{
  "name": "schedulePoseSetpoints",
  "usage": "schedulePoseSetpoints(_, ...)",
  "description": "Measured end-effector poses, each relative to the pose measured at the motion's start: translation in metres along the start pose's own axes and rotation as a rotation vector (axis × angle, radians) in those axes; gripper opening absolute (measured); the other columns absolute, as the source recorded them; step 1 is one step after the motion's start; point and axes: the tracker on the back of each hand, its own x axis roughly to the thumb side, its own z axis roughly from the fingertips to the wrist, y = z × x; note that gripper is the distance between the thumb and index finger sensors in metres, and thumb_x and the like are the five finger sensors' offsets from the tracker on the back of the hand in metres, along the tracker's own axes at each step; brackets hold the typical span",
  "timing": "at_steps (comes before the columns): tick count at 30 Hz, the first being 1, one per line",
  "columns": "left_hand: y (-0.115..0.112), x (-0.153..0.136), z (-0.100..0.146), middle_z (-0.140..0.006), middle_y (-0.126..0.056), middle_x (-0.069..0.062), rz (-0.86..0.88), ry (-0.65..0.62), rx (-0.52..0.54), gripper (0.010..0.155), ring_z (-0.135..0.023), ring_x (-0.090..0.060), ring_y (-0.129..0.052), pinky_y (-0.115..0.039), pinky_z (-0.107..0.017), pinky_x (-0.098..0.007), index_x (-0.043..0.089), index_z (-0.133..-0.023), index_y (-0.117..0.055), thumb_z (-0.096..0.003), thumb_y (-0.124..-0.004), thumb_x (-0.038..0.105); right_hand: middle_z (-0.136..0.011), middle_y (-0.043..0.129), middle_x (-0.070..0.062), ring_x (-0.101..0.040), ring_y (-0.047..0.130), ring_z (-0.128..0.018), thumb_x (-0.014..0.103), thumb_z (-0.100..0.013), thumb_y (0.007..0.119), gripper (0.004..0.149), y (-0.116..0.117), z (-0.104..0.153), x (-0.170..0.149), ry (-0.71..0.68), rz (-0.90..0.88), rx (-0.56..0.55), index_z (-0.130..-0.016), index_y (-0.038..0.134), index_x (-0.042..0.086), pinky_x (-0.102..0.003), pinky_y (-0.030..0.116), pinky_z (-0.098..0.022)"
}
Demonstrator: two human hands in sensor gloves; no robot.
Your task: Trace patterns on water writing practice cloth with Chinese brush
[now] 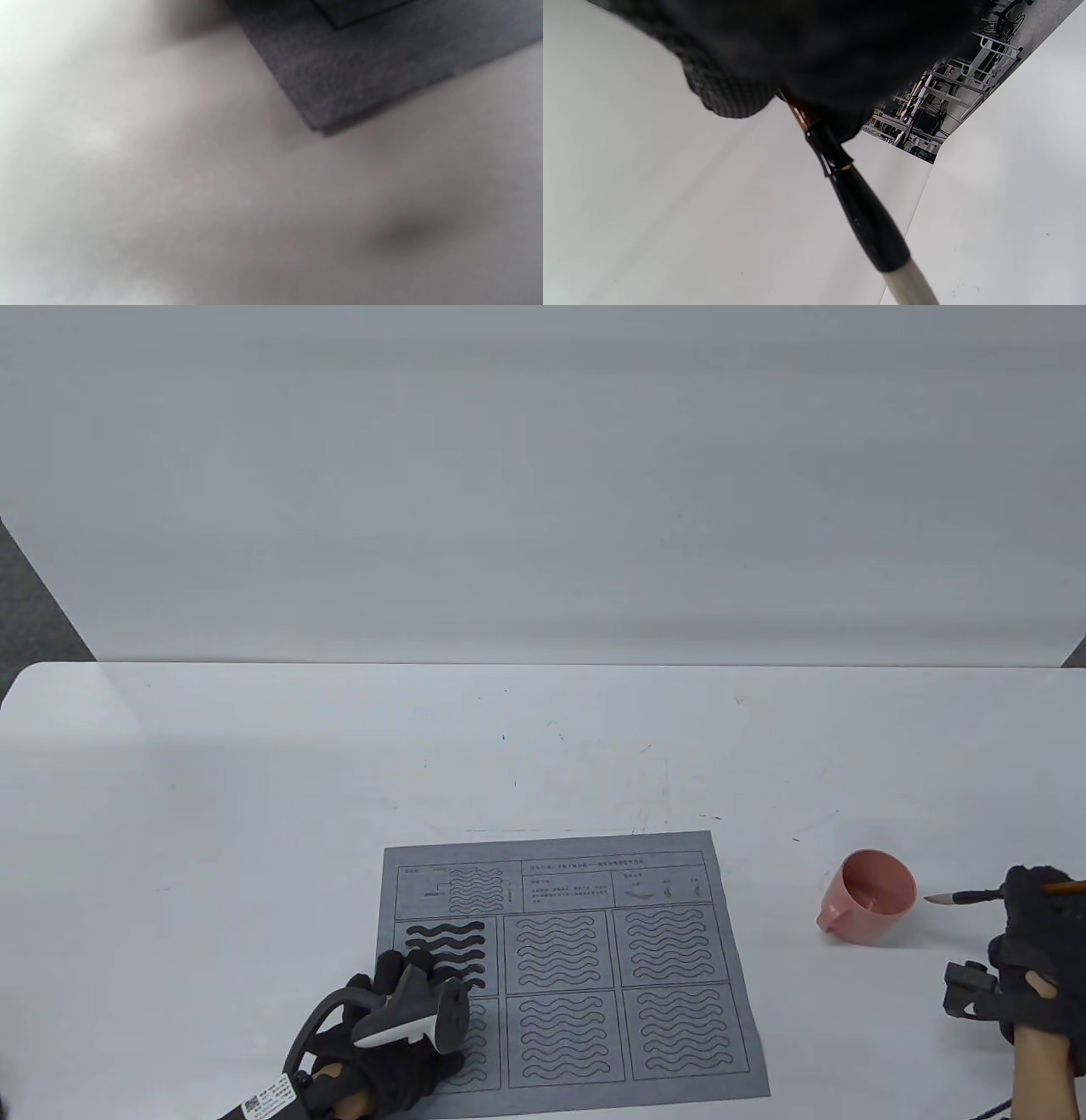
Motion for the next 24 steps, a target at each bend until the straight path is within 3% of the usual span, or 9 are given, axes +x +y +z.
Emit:
schedulePoseSetpoints(7,0.0,0.0,0.0,-0.101,0.032,-0.012,0.0,0.001,-0.003,0.09,-0.101,-0.048,0.019,-0.011,-0.076,-0.071,0.033,-0.09,0.029,-0.0353,-0.035,0.063,-0.062,0.102,-0.014,-0.007,0.096,0.001,0.038,-0.044,0.092,0.042,0.005,0.006,0.006,-0.005,-0.101,0.028,-0.071,0.083,0.007,-0.03,0.081,0.016)
schedulePoseSetpoints(11,0.0,0.0,0.0,-0.101,0.032,-0.012,0.001,0.001,-0.004,0.09,-0.101,-0.048,0.019,-0.01,-0.076,-0.071,0.033,-0.09,0.029,-0.0353,-0.035,0.063,-0.062,0.102,-0.014,-0.008,0.096,0.0,0.037,-0.044,0.092,0.041,0.012,0.008,0.007,-0.025,-0.03,0.042,-0.07,0.083,0.006,-0.031,0.081,0.015)
schedulePoseSetpoints(14,0.0,0.0,0.0,-0.101,0.032,-0.012,0.001,0.002,-0.004,0.09,-0.101,-0.048,0.019,-0.011,-0.076,-0.071,0.033,-0.09,0.029,-0.0352,-0.035,0.063,-0.063,0.101,-0.014,-0.008,0.097,-0.001,0.037,-0.044,0.092,0.041,0.01,0.008,0.008,-0.049,0.039,0.011,-0.071,0.083,0.006,-0.031,0.081,0.014)
schedulePoseSetpoints(24,0.0,0.0,0.0,-0.101,0.032,-0.012,0.0,0.002,-0.004,0.09,-0.101,-0.048,0.019,-0.011,-0.076,-0.071,0.033,-0.09,0.029,-0.0352,-0.035,0.063,-0.063,0.101,-0.015,-0.009,0.097,-0.002,0.037,-0.044,0.093,0.042,-0.002,0.005,0.006,-0.012,-0.078,-0.023,-0.07,0.083,0.006,-0.032,0.082,0.013)
